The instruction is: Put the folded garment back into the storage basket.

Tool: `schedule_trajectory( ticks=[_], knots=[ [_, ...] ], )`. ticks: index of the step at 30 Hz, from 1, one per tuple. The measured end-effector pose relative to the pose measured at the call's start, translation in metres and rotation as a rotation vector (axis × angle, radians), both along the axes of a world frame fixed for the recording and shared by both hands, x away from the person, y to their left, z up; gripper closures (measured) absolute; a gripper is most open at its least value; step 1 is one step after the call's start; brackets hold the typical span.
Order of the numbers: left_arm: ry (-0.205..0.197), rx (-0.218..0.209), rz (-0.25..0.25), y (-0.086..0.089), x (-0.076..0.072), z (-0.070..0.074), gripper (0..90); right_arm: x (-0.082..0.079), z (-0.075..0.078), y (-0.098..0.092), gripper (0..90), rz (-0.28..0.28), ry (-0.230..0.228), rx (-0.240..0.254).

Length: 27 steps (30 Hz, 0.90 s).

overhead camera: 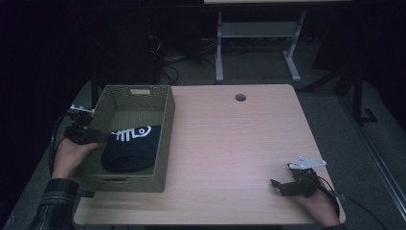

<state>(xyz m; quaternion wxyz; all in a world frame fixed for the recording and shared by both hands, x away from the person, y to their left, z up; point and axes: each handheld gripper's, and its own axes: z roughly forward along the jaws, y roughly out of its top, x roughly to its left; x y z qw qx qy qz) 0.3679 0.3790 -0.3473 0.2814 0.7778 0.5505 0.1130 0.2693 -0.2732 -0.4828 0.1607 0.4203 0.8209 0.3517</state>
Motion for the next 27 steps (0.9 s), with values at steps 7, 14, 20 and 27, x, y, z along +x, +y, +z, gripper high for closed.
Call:
schedule_trajectory(
  ticks=[7,14,20,27],
  knots=[
    [-0.06,-0.014,-0.028,-0.014,-0.005,0.009,13.2,0.0,0.0,0.0,6.8,0.0,0.001,0.0],
    [-0.089,-0.043,-0.063,-0.036,-0.006,0.012,13.1,0.0,0.0,0.0,6.8,-0.001,0.001,0.0],
    [-0.116,-0.06,-0.099,-0.058,-0.006,0.014,13.5,0.0,0.0,0.0,6.8,0.0,0.001,0.0],
    [-0.139,-0.064,-0.161,-0.088,-0.009,0.018,13.7,0.0,0.0,0.0,6.8,0.0,0.0,0.0]
  ],
)
